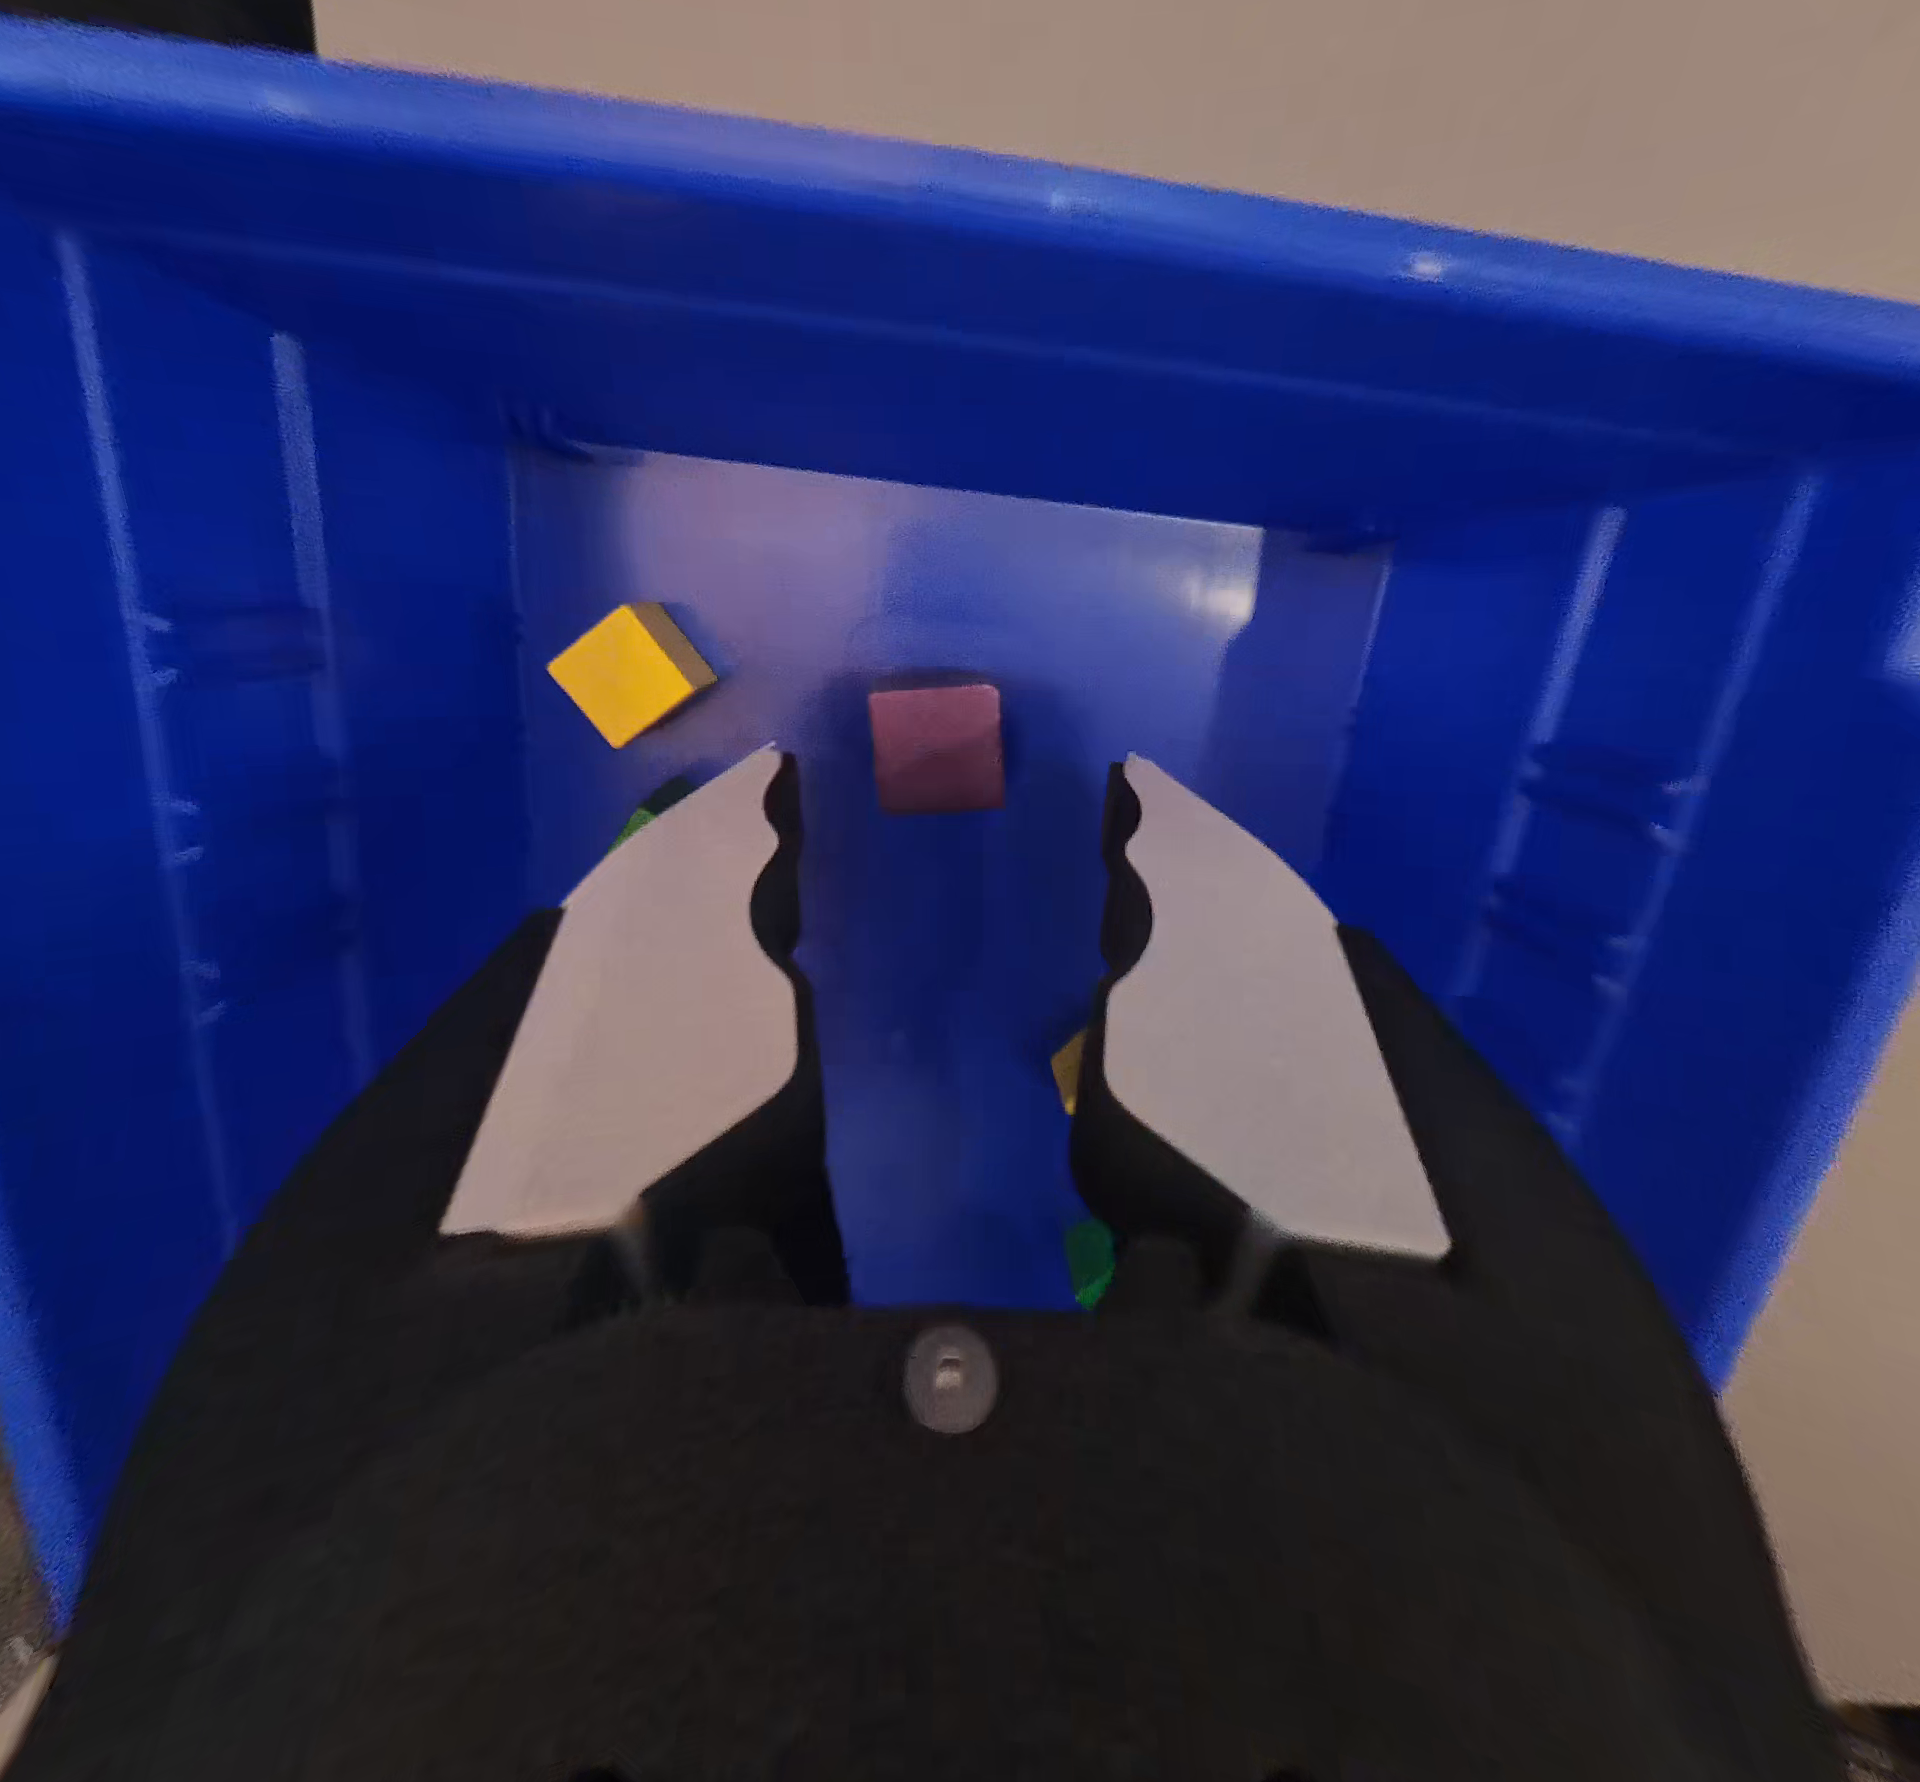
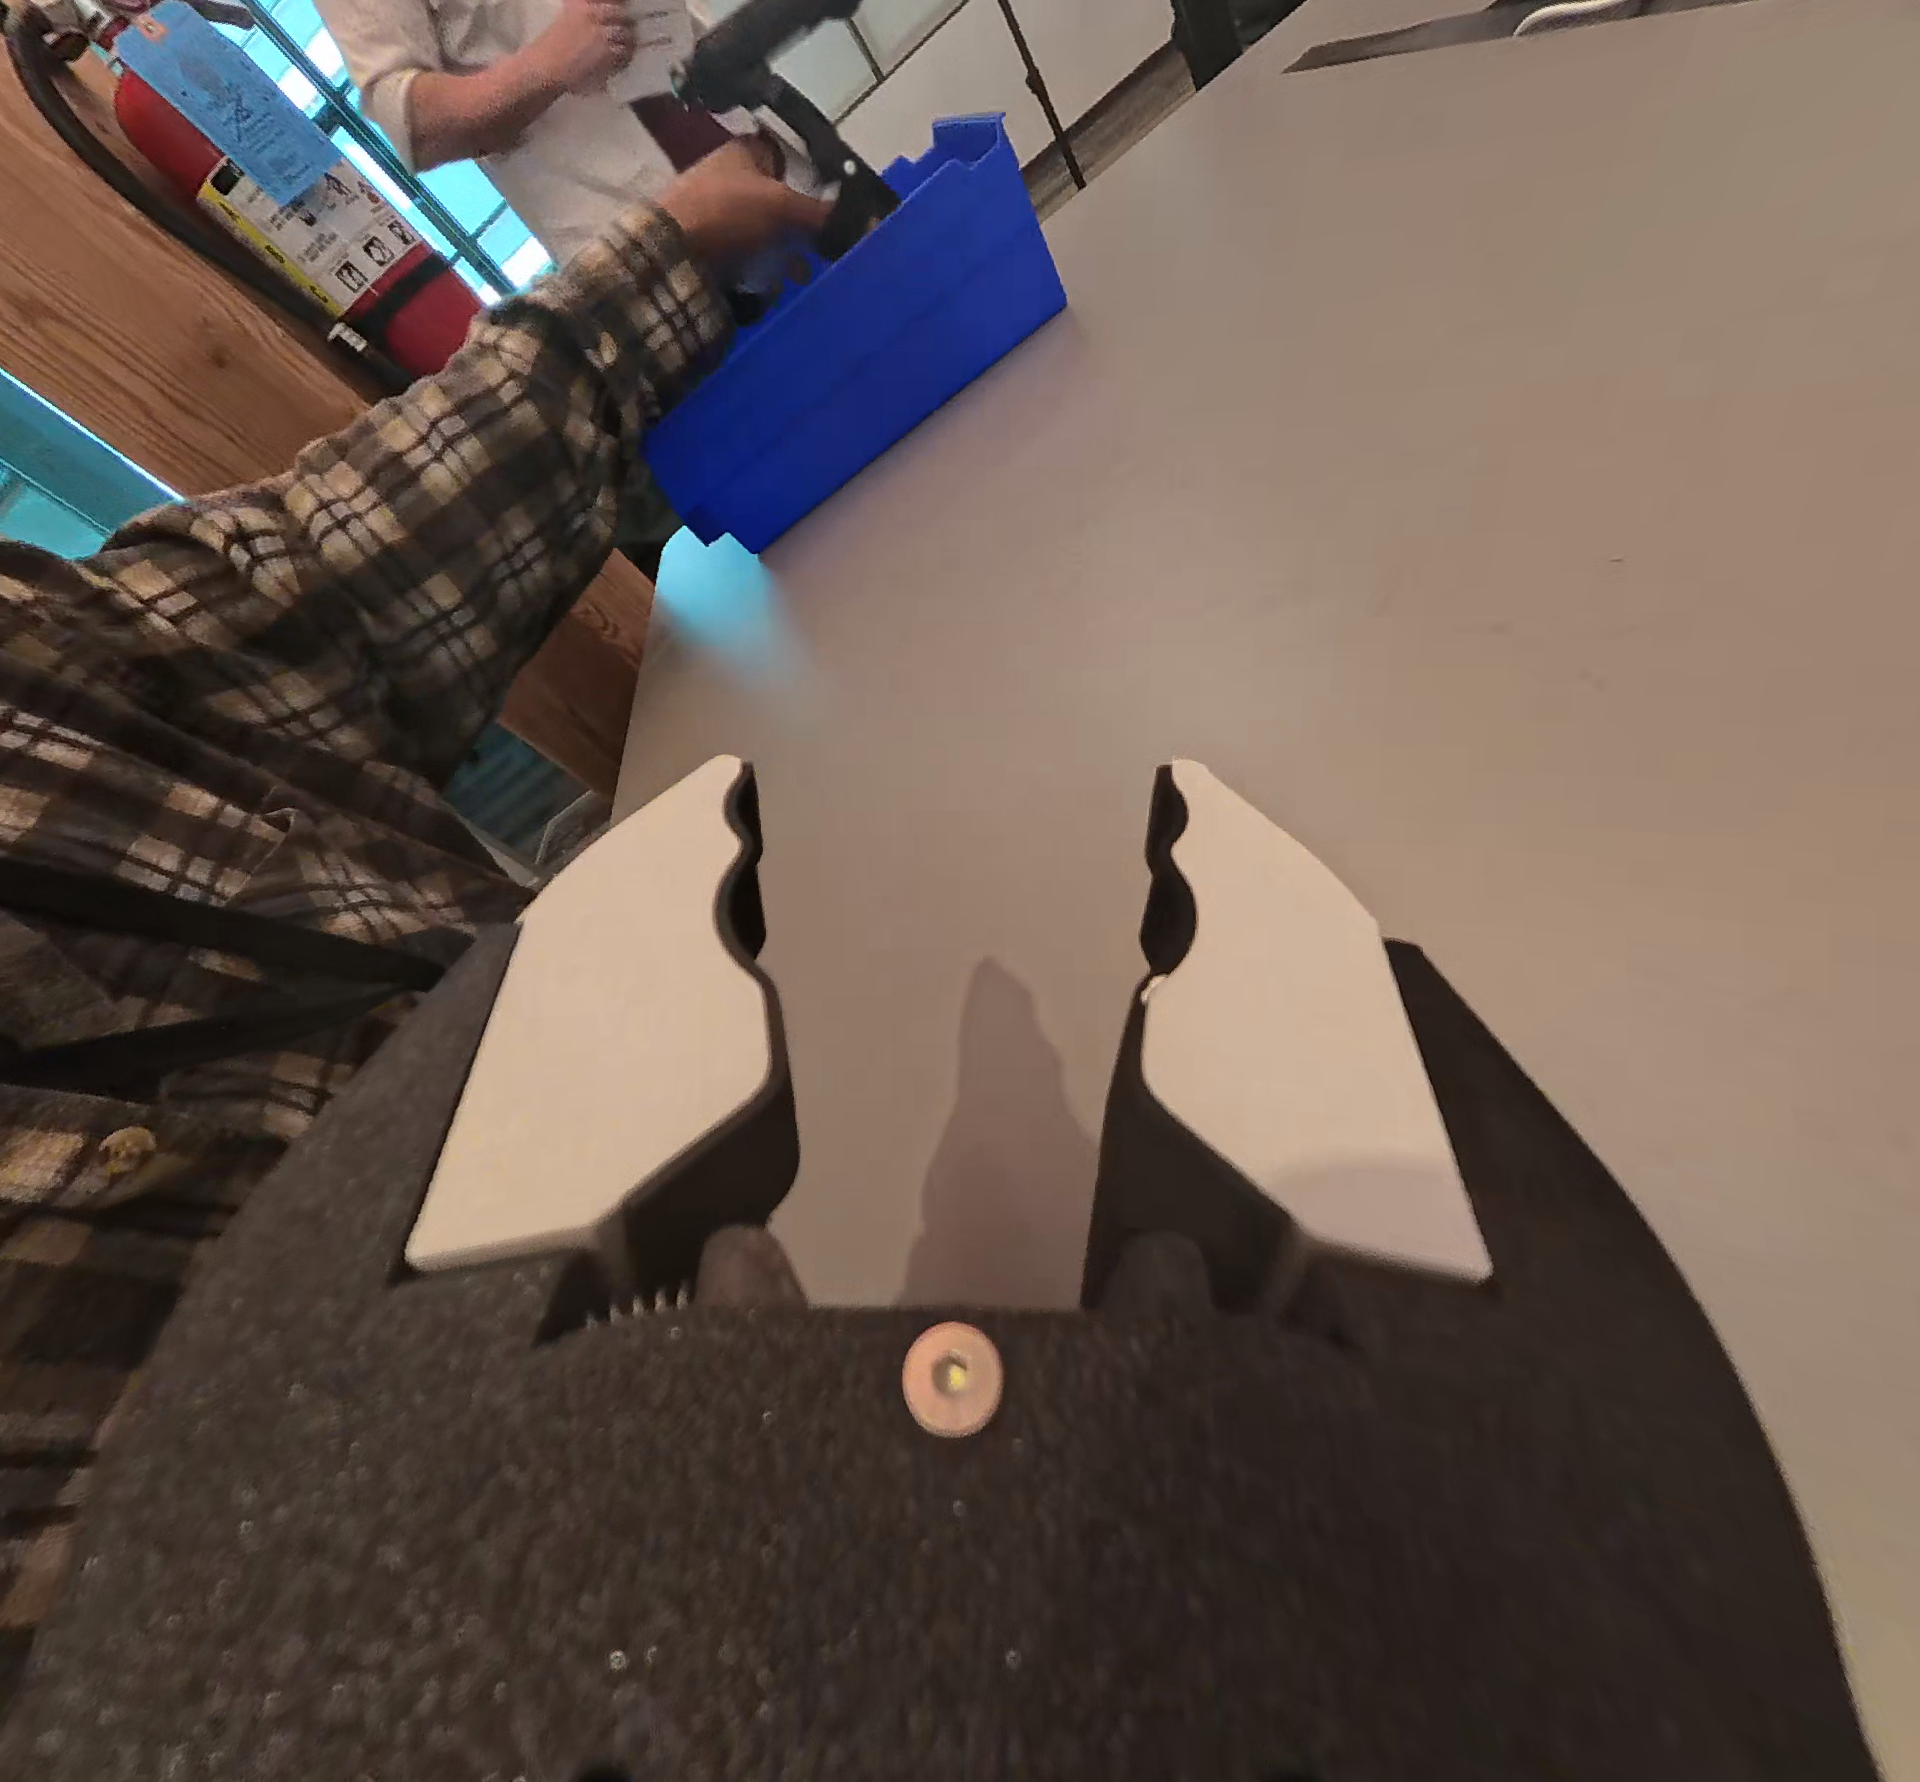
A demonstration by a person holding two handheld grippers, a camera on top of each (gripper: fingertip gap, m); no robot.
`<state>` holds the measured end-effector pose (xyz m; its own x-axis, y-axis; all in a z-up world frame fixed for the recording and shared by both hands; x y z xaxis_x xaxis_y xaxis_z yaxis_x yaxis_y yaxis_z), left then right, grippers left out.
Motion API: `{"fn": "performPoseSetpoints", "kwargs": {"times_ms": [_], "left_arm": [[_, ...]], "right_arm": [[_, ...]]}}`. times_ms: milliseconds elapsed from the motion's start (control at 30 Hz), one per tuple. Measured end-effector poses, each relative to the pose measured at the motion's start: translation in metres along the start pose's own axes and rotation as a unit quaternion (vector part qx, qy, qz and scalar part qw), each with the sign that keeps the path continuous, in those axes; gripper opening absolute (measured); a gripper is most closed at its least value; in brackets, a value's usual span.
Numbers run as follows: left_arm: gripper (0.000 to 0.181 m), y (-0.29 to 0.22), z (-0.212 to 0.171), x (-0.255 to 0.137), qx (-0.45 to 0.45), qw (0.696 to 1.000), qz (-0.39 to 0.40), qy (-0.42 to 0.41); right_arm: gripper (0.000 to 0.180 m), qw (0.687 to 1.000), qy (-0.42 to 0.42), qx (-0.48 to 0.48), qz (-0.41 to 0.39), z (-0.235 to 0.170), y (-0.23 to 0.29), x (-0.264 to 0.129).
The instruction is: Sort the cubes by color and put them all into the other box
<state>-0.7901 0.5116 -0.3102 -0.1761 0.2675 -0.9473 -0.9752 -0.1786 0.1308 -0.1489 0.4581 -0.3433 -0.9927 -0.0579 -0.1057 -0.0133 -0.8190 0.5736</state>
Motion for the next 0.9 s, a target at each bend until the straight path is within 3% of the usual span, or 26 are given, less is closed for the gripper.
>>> {"fn": "performPoseSetpoints", "kwargs": {"times_ms": [200,267,333,433,533,600,733,900], "left_arm": [[0.054,0.007,-0.002,0.025,-0.006,0.999,0.011,0.035],[0.034,0.007,-0.002,0.033,0.01,0.999,0.0,0.039],[0.029,0.005,-0.002,0.034,0.028,0.999,-0.021,0.027],[0.029,0.004,0.004,0.01,0.052,0.995,-0.061,-0.053],[0.028,-0.006,0.01,-0.041,0.093,0.972,-0.107,-0.189],[0.028,-0.025,0.009,-0.083,0.144,0.937,-0.133,-0.289],[0.028,-0.097,-0.012,-0.153,0.273,0.832,-0.19,-0.444],[0.028,-0.2,-0.05,-0.187,0.332,0.675,-0.339,-0.565]], "right_arm": [[0.071,1.0,-0.008,0.006,0.002,0.0,-0.001,-0.005],[0.07,1.0,-0.009,0.003,0.001,0.0,0.0,-0.006],[0.067,1.0,-0.011,0.001,0.002,0.0,0.0,-0.007],[0.066,1.0,-0.024,0.005,0.006,0.002,0.002,-0.007],[0.066,0.999,-0.038,0.012,0.014,0.008,0.003,-0.006],[0.067,0.998,-0.046,0.021,0.024,0.015,0.004,-0.004],[0.07,0.994,-0.072,0.048,0.059,0.04,0.008,0.006],[0.074,0.96,-0.135,0.149,0.195,0.073,0.015,0.032]]}}
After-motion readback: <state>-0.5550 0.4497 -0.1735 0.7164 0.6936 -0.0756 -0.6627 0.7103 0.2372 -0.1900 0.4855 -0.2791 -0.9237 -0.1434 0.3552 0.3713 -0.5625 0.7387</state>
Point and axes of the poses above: each gripper's, where its closed fingertips meet, x out along the fingers, z out of its top, y = z × x across the jaws, the point moved 10 cm from there along -x, back along the fingers, and after that the axes turned 9 degrees about z, right-handed, at the moved point
